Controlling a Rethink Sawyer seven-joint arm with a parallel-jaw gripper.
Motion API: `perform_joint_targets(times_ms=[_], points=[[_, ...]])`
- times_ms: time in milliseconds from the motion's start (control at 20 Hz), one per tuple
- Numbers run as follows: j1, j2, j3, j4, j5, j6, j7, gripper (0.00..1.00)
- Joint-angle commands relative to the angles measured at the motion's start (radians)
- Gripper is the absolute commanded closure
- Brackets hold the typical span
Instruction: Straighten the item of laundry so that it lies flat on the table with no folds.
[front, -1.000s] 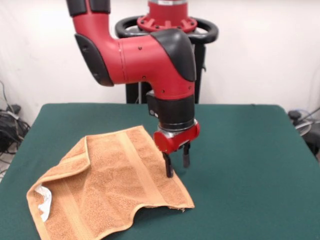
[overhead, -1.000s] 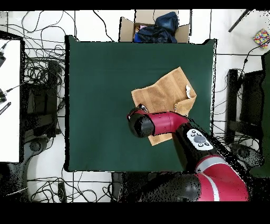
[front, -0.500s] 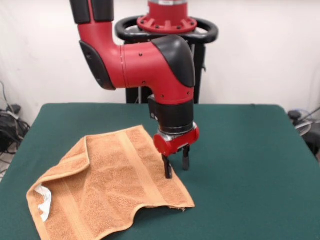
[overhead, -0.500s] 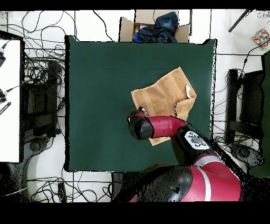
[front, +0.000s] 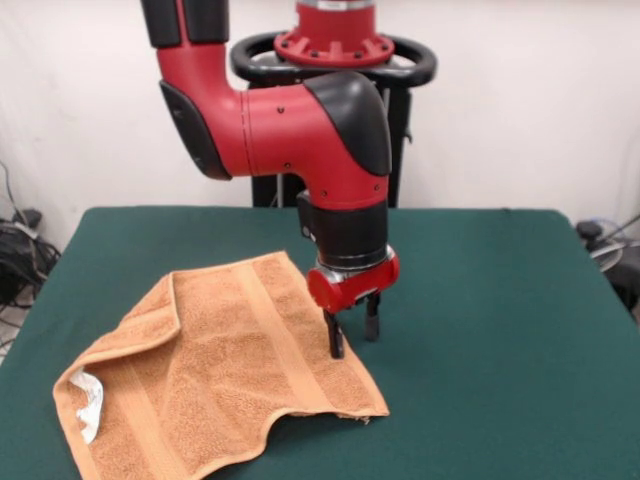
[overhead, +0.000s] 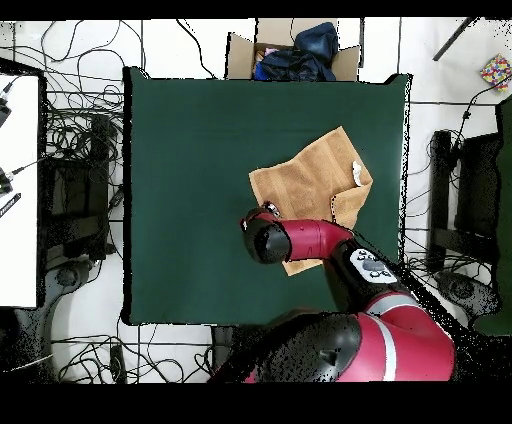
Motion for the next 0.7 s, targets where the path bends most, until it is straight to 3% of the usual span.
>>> perform_joint_targets(times_ms=[50,300,700], points=[[-0.003,0.148,-0.007,-0.106,0.072,-0.099,0.247,1.00],[0.062,0.126,-0.083,-0.120,0.112,-0.064,0.273,1.00],[0.042,0.120,-0.077,-0.083,0.120,-0.093,0.253,1.00]])
